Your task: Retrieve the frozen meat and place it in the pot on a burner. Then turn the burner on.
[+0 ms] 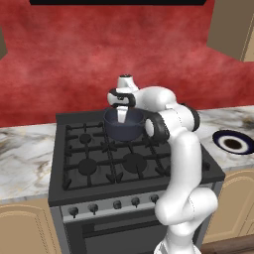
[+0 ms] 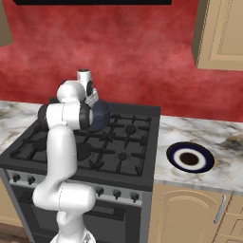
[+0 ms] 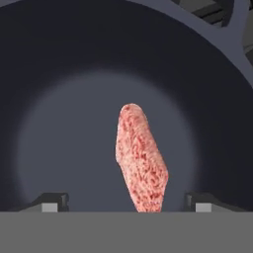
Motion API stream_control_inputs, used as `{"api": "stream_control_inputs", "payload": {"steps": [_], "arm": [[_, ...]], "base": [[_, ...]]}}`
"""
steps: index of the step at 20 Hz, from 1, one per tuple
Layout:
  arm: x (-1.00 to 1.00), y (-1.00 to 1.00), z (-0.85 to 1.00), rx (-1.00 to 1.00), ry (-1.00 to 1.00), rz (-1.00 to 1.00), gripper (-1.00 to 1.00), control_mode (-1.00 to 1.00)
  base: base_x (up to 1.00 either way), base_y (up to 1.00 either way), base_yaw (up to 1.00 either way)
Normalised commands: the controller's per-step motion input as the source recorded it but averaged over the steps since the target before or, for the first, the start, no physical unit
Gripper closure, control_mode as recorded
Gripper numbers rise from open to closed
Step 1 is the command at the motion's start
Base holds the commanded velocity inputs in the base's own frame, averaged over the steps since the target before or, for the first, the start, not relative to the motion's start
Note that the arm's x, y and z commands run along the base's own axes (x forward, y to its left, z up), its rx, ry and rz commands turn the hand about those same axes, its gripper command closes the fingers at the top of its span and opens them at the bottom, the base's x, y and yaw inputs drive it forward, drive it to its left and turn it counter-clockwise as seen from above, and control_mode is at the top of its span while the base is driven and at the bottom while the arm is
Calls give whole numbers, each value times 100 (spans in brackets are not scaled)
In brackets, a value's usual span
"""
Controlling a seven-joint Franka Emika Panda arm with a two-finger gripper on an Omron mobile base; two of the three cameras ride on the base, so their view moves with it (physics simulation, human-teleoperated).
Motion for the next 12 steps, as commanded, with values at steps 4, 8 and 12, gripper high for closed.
{"api": "stream_control_inputs", "payload": {"steps": [4,8,12], "arm": [[-16,0,22,0,0,0,-100,-100],[-70,-6,50,0,-3,-1,-100,-100],[-99,-58,19,0,-3,-12,-100,-100]], "base": [[0,0,0],[0,0,0],[0,0,0]]}}
